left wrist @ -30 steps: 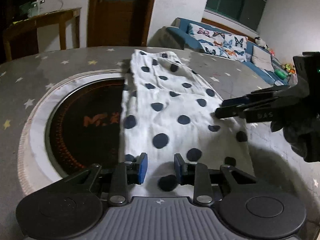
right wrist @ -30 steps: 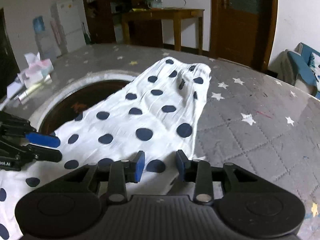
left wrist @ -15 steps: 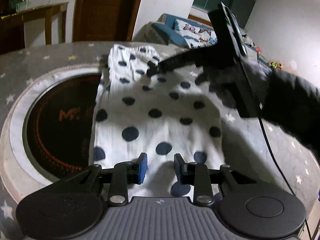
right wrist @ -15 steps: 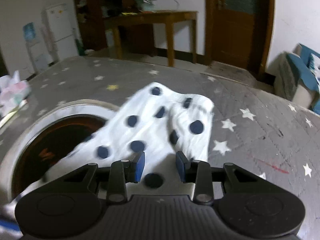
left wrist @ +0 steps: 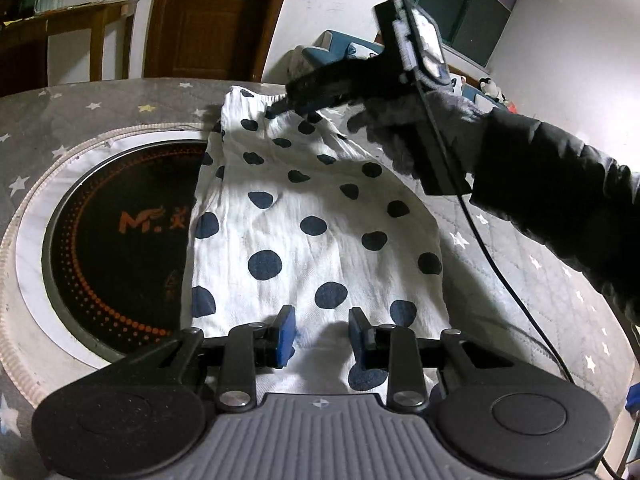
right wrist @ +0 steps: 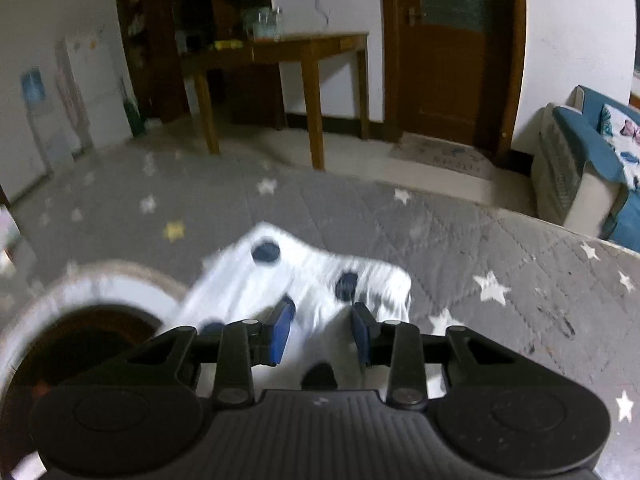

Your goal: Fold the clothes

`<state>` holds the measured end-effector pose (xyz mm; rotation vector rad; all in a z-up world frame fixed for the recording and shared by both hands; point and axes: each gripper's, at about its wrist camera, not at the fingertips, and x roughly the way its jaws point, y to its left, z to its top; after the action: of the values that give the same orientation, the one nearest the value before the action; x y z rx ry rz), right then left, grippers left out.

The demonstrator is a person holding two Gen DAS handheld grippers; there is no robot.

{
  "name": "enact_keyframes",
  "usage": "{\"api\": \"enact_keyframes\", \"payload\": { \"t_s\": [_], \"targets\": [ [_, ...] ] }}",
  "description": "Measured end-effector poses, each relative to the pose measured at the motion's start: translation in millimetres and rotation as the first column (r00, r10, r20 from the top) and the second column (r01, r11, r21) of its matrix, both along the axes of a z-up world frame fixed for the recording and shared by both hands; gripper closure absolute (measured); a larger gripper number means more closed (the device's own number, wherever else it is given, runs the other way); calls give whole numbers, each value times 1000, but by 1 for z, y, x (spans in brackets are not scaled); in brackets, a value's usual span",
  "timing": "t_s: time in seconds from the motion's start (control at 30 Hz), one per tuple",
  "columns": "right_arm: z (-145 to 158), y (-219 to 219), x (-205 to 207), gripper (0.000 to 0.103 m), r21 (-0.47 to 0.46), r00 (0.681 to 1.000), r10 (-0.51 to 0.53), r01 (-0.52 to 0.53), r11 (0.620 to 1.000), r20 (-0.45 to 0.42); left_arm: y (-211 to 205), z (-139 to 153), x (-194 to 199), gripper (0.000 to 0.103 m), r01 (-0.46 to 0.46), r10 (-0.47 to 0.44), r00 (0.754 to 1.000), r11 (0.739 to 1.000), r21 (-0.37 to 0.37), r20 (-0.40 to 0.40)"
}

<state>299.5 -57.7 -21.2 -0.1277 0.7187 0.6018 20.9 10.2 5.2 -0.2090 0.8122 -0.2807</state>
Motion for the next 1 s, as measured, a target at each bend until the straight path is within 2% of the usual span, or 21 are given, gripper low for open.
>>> {"api": "enact_keyframes", "payload": {
  "t_s": [0.07,0.2,0.23,0.27,0.4,0.57,0.67,0.73,0.83,0.93,1.0],
  "targets": [
    [4,-7,2,57,16,1000,-6,6,1000,15,0,0,1,70,1,-1,1000,1000,-3,0],
    [-1,-26,14,54,32,999,-53,53,998,-7,1,-1,2,70,-4,4,1000,1000,-10,-3],
    [-4,-30,17,47,45,998,-61,62,997,-14,2,-1,2,70,-5,5,1000,1000,-12,-5],
    [-6,-33,18,46,61,997,-69,70,996,-20,2,0,2,70,-5,5,1000,1000,-13,-7],
    [-4,-54,20,44,234,997,-64,72,970,-43,1,1,3,68,-3,3,1000,1000,-7,-11],
    [-6,-74,31,44,220,994,-85,99,971,-71,1,1,4,67,-10,10,1000,1000,-4,-15],
    [-18,-77,38,44,207,991,-68,91,974,-114,1,2,3,65,-12,12,1000,1000,2,-15],
    [-23,-72,36,44,210,993,-47,70,975,-111,1,4,3,65,-13,13,1000,1000,6,-13],
    [-25,-57,31,47,194,997,-6,22,981,-80,2,6,1,64,-20,20,1000,1000,10,-11],
    [-27,-42,27,73,168,998,19,-9,986,-60,3,8,0,64,-28,28,1000,1000,13,-9],
    [-26,-40,24,84,175,998,12,0,985,-67,3,10,-2,63,-34,34,999,999,14,-7]
  ]
}}
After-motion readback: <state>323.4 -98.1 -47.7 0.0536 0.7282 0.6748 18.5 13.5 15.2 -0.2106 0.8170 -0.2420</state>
